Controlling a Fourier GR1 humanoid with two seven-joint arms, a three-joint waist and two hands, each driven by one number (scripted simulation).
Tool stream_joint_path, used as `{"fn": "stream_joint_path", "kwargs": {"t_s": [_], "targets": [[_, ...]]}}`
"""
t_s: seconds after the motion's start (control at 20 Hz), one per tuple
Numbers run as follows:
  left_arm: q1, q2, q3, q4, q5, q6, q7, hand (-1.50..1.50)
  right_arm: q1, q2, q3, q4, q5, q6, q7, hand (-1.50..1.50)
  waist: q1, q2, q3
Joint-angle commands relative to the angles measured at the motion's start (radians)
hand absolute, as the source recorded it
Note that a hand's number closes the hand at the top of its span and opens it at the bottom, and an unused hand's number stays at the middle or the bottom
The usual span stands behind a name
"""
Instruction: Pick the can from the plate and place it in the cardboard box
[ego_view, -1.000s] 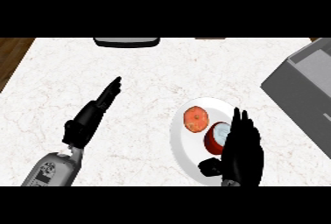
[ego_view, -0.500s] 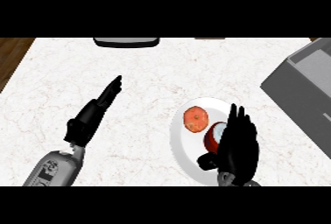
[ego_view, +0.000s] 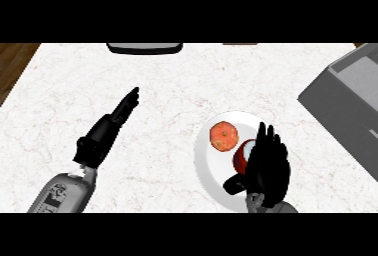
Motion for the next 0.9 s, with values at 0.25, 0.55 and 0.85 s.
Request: {"fn": "stream_joint_path", "kwargs": {"t_s": [0.25,0.55,0.85], "targets": [[0.014,-0.012,0.018,0.029,-0.005,-0.02,-0.035,0.0,-0.039,0.013,-0.01,0.088,-0.04,-0.037,0.211,-1.5,-0.001,0.001,0.0],[0.015,-0.03,-0.008,0.013,-0.044,-0.003,-0.013,0.0,-0.026,0.012,-0.037,0.142,-0.023,-0.031,0.185,-1.5,-0.001,0.001,0.0],[-0.027,-0.032,0.03,-0.002,-0.016,-0.009,0.045,0.0,-0.031,0.012,0.0,0.148,-0.036,-0.06,0.22,1.5,0.003,0.0,0.001]]}}
